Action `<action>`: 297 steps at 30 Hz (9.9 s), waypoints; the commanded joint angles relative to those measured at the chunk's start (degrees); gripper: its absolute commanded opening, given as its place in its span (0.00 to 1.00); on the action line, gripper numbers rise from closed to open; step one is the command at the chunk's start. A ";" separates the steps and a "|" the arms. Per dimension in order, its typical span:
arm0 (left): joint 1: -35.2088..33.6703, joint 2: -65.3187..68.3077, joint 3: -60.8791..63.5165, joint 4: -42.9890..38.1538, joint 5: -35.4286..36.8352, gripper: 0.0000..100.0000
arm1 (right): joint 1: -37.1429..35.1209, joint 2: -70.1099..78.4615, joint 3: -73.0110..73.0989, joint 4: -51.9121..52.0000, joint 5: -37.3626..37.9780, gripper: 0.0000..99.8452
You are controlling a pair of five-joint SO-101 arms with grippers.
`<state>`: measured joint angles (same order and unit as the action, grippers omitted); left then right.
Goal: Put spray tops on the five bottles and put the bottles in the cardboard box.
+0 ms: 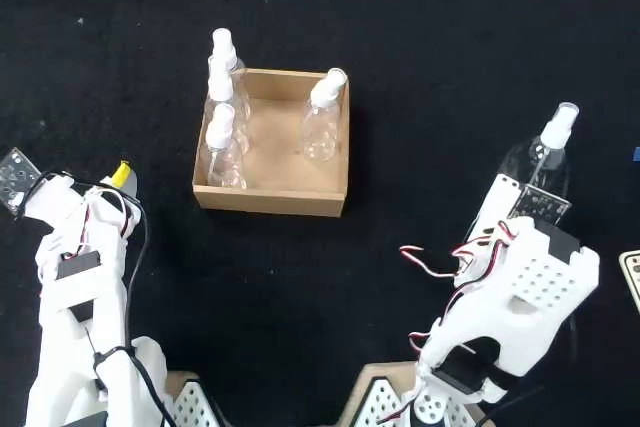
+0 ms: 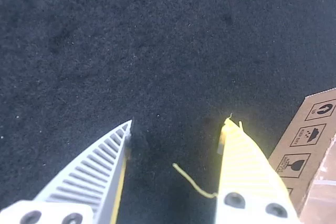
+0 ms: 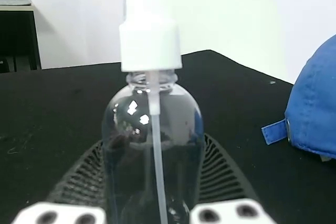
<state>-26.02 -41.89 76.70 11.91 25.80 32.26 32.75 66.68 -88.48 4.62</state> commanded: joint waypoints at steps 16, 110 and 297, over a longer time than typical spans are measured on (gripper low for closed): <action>0.04 0.00 -0.92 -1.67 0.26 0.25 | -0.09 -0.48 -1.01 -1.58 0.18 0.17; 0.04 0.00 -0.48 -1.67 0.18 0.25 | -52.13 -80.04 19.21 60.04 -6.77 0.01; 11.30 -57.41 9.36 34.55 -21.10 0.03 | -23.38 -142.02 26.42 151.56 -6.33 0.01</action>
<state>-15.91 -95.16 88.75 42.07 5.23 6.51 -102.99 93.14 57.80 -1.80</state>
